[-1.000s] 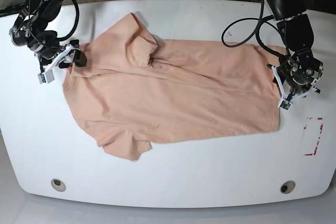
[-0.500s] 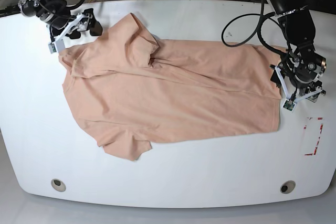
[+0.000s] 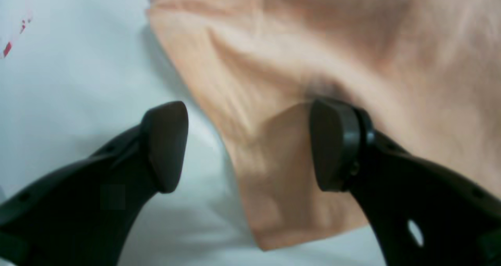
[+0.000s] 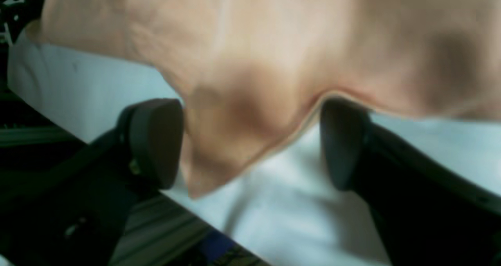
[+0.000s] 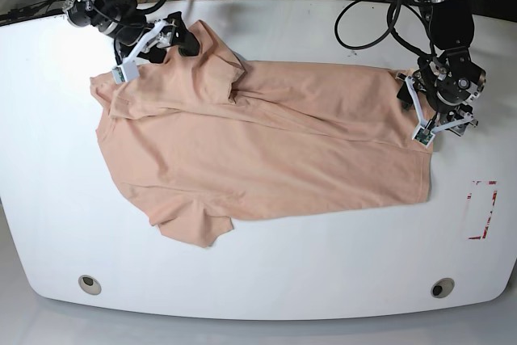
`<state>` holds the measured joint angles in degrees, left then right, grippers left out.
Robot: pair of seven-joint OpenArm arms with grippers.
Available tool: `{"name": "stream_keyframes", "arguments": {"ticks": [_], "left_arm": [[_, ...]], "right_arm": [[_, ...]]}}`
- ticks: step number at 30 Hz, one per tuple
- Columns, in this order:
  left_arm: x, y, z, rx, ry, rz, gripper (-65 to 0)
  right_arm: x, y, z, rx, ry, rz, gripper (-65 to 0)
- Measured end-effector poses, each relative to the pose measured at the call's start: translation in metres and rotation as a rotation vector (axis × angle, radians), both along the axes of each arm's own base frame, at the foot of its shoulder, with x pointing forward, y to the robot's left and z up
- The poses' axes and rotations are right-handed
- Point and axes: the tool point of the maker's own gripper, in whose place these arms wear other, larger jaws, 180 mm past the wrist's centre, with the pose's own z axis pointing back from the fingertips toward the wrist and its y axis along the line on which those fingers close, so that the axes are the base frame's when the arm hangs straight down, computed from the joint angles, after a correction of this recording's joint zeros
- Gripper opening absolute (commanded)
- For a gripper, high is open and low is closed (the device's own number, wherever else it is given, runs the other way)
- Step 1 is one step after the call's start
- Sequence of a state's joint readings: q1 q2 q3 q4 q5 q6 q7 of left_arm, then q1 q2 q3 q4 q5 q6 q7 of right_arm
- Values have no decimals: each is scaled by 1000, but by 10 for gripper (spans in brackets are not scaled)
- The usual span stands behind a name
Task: Fold the T-shirt properly
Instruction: 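Move both grippers to the shirt's shoulder corners and pinch them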
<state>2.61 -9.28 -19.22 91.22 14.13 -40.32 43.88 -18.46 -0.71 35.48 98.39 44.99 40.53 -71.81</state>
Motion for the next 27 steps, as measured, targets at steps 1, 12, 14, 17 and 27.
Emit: {"name": "stream_keyframes", "arguments": {"ticks": [1, 12, 14, 17, 27], "left_arm": [[1, 1, 0, -1, -1, 1, -197], [1, 2, -2, -6, -1, 0, -197], [1, 2, -2, -6, -2, 3, -197], [-2, 2, -4, -13, -3, 4, -197], [-6, 1, -6, -21, -8, 2, -197]], "right_arm": [[1, 2, 0, 9, -1, -1, -230], [-16, 0, -8, -58, 79, 33, -636], [-15, -5, 5, -97, 41, 44, -636], [-8, -9, 28, -142, -33, 54, -636], [30, -23, 63, -181, -176, 80, -634]]}}
